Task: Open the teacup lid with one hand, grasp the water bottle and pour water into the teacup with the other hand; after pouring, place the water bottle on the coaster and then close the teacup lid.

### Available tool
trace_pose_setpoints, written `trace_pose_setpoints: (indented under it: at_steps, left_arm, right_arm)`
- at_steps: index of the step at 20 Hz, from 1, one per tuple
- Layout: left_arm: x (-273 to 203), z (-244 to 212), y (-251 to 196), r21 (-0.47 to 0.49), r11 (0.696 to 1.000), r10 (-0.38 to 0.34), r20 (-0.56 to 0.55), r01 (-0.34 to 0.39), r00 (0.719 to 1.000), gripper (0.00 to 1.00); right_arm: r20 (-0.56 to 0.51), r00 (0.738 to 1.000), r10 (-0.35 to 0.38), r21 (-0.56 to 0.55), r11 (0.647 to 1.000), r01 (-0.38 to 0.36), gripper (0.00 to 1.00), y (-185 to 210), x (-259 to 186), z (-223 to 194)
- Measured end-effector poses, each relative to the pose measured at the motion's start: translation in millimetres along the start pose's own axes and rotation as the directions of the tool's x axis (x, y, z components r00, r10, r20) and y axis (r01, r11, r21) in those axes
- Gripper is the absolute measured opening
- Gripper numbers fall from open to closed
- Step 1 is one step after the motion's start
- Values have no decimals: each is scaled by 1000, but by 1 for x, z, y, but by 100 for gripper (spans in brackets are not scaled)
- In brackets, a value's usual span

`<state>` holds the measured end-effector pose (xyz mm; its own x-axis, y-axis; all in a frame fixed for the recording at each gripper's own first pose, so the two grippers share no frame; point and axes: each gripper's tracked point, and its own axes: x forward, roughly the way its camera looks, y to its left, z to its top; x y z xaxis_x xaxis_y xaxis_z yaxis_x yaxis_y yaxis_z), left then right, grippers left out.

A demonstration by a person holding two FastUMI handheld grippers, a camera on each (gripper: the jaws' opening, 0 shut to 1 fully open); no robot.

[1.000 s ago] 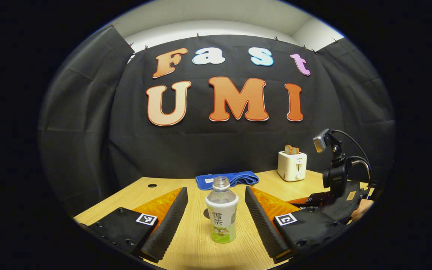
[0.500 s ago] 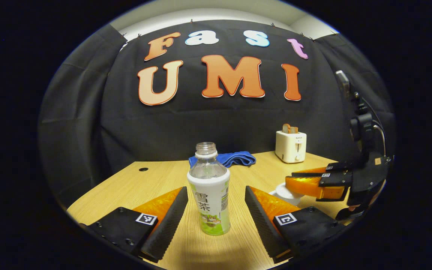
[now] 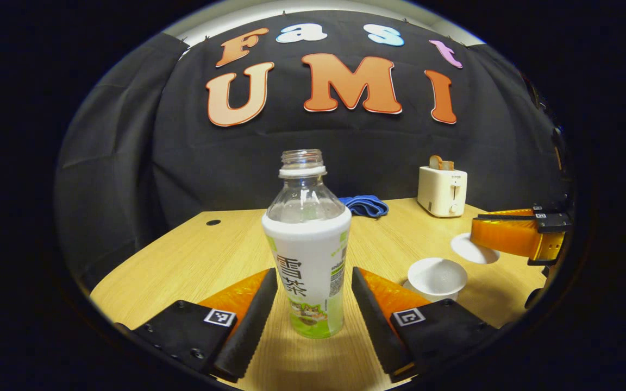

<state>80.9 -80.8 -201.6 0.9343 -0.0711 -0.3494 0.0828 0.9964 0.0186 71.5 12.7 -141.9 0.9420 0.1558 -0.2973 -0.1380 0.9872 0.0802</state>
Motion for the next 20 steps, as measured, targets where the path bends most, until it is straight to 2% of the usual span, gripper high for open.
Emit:
trace_pose_setpoints:
  at_steps: [3,4,6,8,12,17,20]
  left_arm:
    - [6,-2,-3,-5,1000,-10,-5,10,1000,73]
    - [7,-2,-4,-7,1000,-15,4,15,1000,74]
    - [8,1,0,-24,1000,-8,12,9,1000,69]
    - [10,0,1,-1,1000,-3,6,3,1000,65]
    - [12,9,13,141,988,57,0,-57,998,66]
    - [11,3,25,334,937,113,-16,-101,993,66]
    - [13,9,31,411,904,130,-9,-115,991,66]
  right_arm:
    - [7,1000,-4,0,1000,4,20,-3,-4,2]
    - [5,1000,-3,3,1000,3,20,-3,-6,0]
    - [6,1000,-8,3,1000,8,20,-4,-8,-2]
    - [13,1000,-17,-4,1000,17,20,-7,-11,0]
    - [21,998,-52,0,999,52,20,-22,-14,4]
    - [29,996,-86,18,996,85,20,-36,-19,5]
    - [27,995,-99,30,995,98,20,-43,-17,2]
